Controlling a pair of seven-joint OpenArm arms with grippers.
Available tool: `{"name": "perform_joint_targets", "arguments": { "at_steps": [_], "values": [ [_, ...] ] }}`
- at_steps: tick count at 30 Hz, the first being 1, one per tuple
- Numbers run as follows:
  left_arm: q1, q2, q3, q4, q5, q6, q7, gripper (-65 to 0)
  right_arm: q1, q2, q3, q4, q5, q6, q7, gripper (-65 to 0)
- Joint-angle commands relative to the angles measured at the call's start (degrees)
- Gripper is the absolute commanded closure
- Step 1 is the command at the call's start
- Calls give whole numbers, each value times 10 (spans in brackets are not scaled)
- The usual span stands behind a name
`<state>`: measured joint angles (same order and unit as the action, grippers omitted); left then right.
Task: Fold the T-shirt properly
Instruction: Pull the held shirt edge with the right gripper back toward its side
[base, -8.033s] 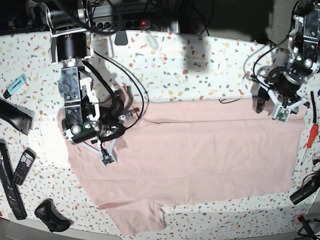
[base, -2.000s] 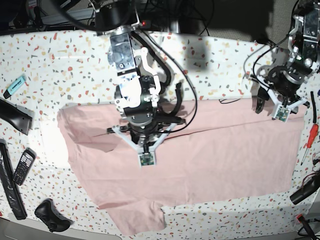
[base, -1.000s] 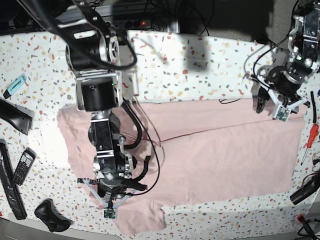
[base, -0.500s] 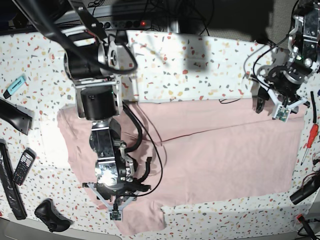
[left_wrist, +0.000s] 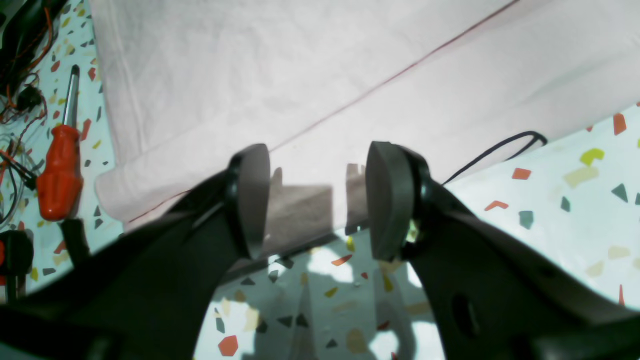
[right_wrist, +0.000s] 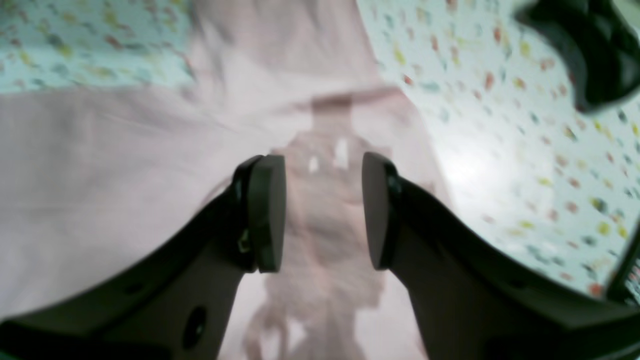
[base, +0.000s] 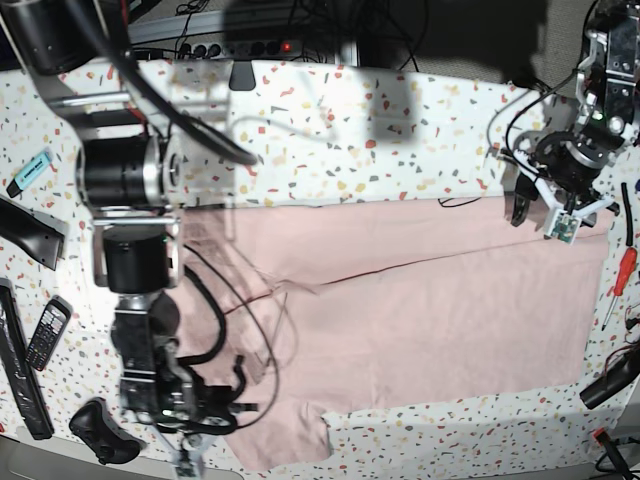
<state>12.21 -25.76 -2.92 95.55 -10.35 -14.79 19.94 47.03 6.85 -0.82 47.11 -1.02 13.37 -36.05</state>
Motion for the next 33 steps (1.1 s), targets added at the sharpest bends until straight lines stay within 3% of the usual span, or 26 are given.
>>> {"name": "perform_joint_targets", "arguments": {
  "at_steps": [1,7,12,18,23,25,30,33],
  "values": [
    [-6,-9,-4,8,-2,4,-11,-296,28,9,1,-6,10,19,10,-246],
    [-6,-5,-4,8,-2,4,-11,-296,54,44,1,-118,32,81,14,-246],
    [-6,14,-4,8,-2,4,-11,-296,81,55,1,-207,26,85,52,-245],
    [-6,32,-4,8,-2,4,-11,-296,83,54,1,-236,10,86,71,-245],
    [-6,32,-4,8,3,4,-11,-296,80,53,1,-238,15,128,64,-245],
    [-6,32,-4,8,21,4,-11,-296,76,54,1,-238,15,128,70,-246],
    [-6,32,-4,8,43,4,-11,-296,65,55,1,-238,16,128,154,-246],
    [-6,32,-4,8,43,4,-11,-296,61,55,1,-238,34,128,162,-246]
  ]
}}
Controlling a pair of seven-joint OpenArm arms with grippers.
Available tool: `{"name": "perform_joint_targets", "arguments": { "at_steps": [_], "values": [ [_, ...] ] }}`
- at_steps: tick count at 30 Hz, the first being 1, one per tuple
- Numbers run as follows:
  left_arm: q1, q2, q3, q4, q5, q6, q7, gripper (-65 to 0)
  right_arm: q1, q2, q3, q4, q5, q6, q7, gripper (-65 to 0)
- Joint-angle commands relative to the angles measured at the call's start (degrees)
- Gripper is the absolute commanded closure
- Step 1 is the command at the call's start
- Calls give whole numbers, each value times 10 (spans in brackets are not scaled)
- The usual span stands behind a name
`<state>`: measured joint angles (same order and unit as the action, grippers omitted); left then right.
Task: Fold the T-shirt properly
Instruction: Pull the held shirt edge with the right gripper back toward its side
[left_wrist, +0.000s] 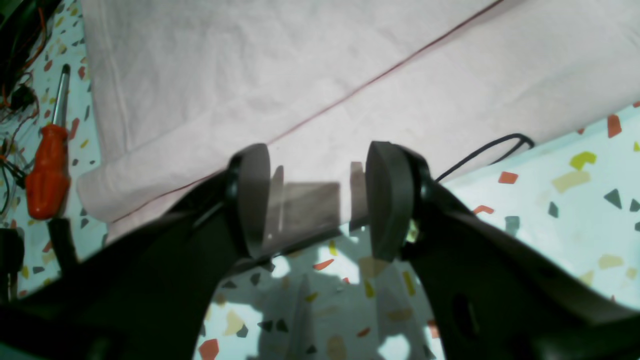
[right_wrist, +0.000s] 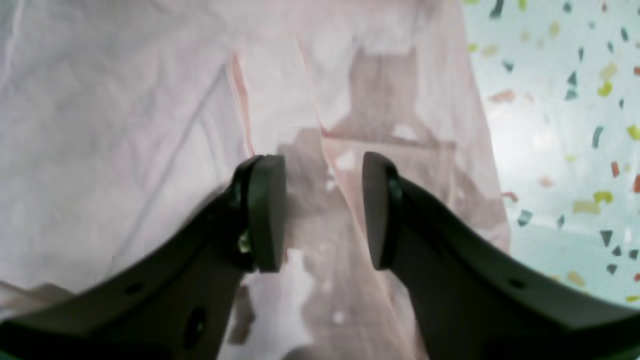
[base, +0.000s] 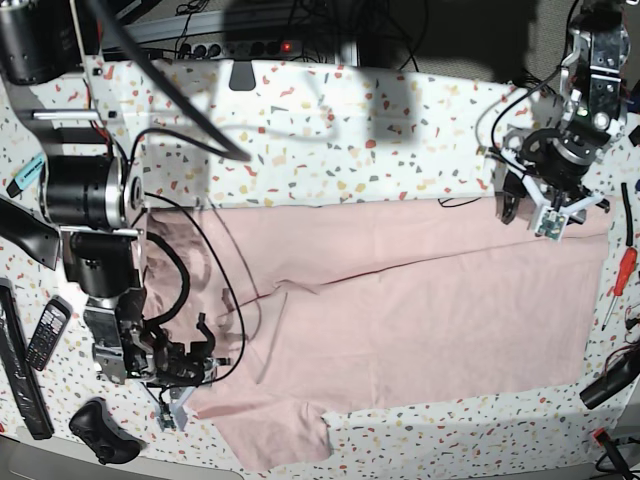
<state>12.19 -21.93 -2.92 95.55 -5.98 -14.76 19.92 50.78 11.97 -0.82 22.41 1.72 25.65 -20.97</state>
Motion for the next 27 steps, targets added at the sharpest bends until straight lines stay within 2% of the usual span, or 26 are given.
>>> {"name": "perform_joint_targets", "arguments": {
  "at_steps": [1,4,8,10,17,19,23,27],
  "values": [
    [-6,-7,-4,8,-1,4,-11,-296,22,4,1,9,7,5,7,-246],
    [-6,-7,-4,8,-1,4,-11,-296,23,4,1,9,19,5,-68,-246],
    [-6,-7,-4,8,-1,4,-12,-296,27,4,1,9,100,5,-207,-246],
    [-6,-7,-4,8,-1,4,-11,-296,26,3,1,9,119,4,-235,-246],
    [-6,-6,-4,8,-1,4,-11,-296,9,-9,1,9,120,-38,-228,-245],
    [-6,-7,-4,8,-1,4,-11,-296,-3,-14,1,9,120,-52,-217,-224],
    [-6,-7,-4,8,0,4,-11,-296,-22,-22,1,9,120,-57,-180,-174],
    [-6,-7,-4,8,0,4,-12,-296,-19,-26,1,9,121,-56,-181,-169]
  ]
}}
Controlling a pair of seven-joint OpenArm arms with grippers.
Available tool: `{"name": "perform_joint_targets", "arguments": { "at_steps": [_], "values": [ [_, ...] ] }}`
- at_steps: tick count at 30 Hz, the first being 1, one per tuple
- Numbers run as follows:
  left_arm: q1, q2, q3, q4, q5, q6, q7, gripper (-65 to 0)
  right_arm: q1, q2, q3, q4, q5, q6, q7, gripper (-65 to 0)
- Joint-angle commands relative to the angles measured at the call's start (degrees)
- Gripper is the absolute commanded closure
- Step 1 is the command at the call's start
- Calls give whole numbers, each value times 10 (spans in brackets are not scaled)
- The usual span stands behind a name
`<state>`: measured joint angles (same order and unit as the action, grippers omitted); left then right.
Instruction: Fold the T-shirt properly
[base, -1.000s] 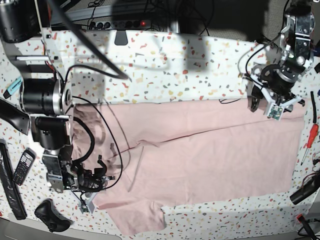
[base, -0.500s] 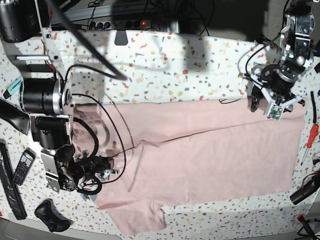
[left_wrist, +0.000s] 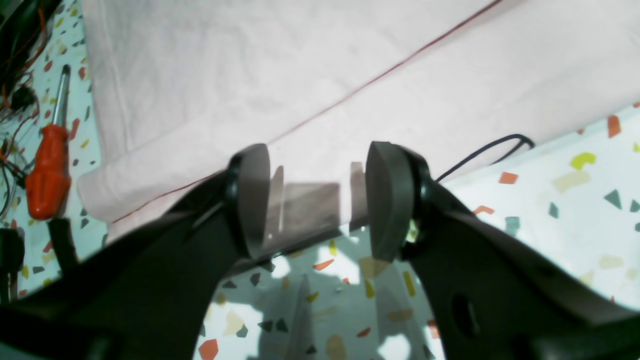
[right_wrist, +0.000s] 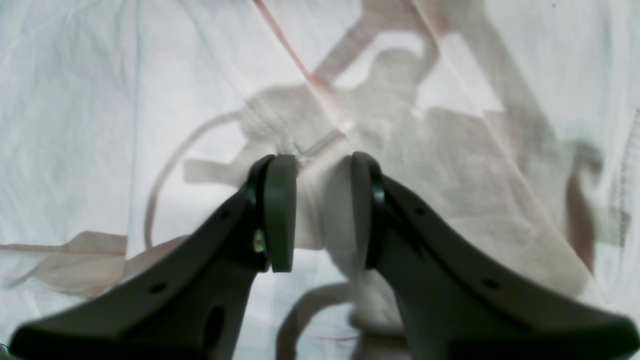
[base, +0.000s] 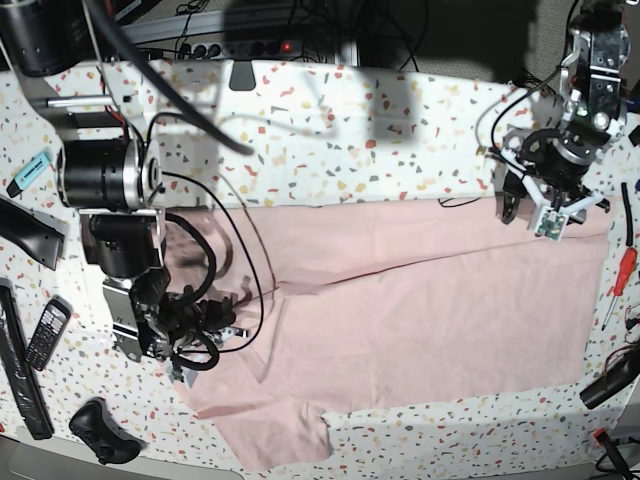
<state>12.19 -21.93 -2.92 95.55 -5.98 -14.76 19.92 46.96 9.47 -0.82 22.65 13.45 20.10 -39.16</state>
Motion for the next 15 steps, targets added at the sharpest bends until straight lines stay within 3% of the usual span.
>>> {"name": "perform_joint_targets", "arguments": {
  "at_steps": [1,15],
  "values": [
    [-6,-7,-4,8,0,4,-11,-296,23,-2,1,7,7,-1,2,-168],
    [-6,-7,-4,8,0,4,-11,-296,75,-25,1,7,6,0,-18,-38]
  ]
}}
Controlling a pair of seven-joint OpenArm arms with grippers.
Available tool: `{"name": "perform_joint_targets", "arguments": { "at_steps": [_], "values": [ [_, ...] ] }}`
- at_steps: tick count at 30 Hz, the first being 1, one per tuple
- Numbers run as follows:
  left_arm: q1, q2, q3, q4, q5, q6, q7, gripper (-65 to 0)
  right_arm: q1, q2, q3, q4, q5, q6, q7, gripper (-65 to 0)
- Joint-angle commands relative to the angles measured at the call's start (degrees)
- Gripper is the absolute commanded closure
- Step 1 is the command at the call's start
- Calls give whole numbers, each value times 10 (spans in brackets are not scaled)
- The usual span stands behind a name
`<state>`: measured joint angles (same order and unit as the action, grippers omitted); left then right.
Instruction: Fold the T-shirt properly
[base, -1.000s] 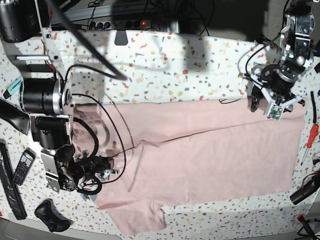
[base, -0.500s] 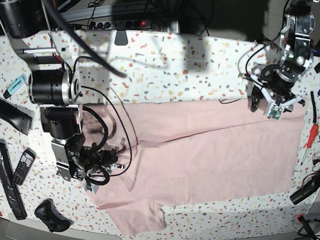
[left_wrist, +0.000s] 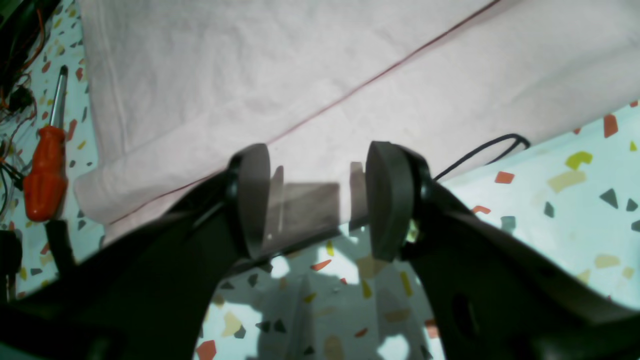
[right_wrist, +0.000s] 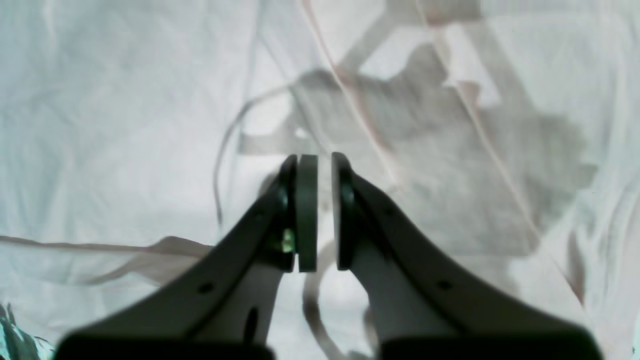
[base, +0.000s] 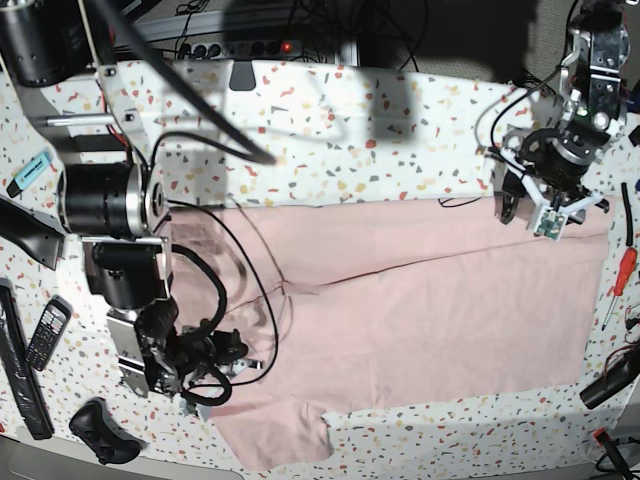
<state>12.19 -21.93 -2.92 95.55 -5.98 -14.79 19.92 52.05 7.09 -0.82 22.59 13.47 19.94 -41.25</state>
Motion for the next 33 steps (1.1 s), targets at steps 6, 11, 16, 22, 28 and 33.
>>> {"name": "perform_joint_targets", "arguments": {
  "at_steps": [6,11,16,22,28,33],
  "values": [
    [-6,-8,-4,8,0,4,-11,-296,23,-16,1,8,-35,2,-45,-240],
    [-6,-8,-4,8,0,4,-11,-296,12,-17,1,8,-51,1,-44,-287],
    [-6,-8,-4,8,0,4,-11,-296,-6,-17,1,8,-56,-30,-30,-287],
    [-6,-8,-4,8,0,4,-12,-296,-10,-17,1,8,-54,-40,-17,-237],
    [-6,-8,-4,8,0,4,-12,-296,-13,-17,1,8,-54,-45,1,-102],
    [-6,-8,-4,8,0,4,-12,-296,-10,-17,1,8,-54,-45,5,-30]
  ]
}}
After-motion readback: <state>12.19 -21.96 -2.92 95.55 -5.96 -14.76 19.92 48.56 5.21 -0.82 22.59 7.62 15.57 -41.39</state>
